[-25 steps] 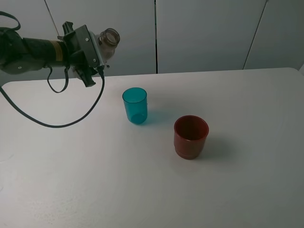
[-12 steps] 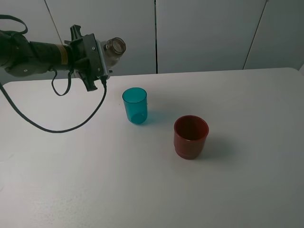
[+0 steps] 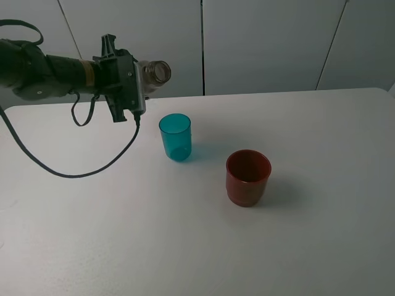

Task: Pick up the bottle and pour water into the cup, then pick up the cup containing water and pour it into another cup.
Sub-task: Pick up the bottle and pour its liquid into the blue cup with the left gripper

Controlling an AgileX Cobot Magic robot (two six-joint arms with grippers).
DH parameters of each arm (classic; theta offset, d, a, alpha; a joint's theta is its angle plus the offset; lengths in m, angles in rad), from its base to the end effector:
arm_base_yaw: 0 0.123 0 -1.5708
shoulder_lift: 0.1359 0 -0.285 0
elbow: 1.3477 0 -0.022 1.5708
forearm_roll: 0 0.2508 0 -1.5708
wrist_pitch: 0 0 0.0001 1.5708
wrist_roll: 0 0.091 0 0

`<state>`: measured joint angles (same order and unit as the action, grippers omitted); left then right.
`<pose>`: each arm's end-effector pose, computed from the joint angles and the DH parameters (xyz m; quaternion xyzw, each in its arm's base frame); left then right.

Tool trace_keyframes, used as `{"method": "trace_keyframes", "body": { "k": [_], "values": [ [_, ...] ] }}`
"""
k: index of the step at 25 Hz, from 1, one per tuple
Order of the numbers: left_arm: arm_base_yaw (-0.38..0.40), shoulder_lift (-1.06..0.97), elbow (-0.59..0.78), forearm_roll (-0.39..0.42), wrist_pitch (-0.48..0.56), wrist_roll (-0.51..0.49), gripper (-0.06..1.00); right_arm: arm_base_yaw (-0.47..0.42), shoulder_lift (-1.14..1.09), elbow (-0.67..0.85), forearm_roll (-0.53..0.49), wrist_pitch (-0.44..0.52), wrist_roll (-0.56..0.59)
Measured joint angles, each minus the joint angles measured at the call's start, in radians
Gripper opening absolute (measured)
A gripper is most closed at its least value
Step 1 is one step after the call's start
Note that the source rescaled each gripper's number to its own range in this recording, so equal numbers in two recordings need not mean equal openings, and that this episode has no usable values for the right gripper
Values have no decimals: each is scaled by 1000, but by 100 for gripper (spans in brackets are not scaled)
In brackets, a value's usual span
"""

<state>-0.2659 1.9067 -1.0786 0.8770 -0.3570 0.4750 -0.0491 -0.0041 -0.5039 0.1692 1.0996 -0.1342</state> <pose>0.3854 -0.1302 0.1812 0.6565 0.5502 0.1518 0.4932 -0.0075 0.0140 0.2762 -0.0417 0.8571 0.0376 0.5121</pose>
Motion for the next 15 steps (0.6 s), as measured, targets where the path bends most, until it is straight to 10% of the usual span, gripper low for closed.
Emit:
{"method": "trace_keyframes", "body": {
  "k": [15],
  "values": [
    [-13, 0, 0, -27, 89, 187, 1, 0, 0, 0, 0, 0, 0]
  ]
}}
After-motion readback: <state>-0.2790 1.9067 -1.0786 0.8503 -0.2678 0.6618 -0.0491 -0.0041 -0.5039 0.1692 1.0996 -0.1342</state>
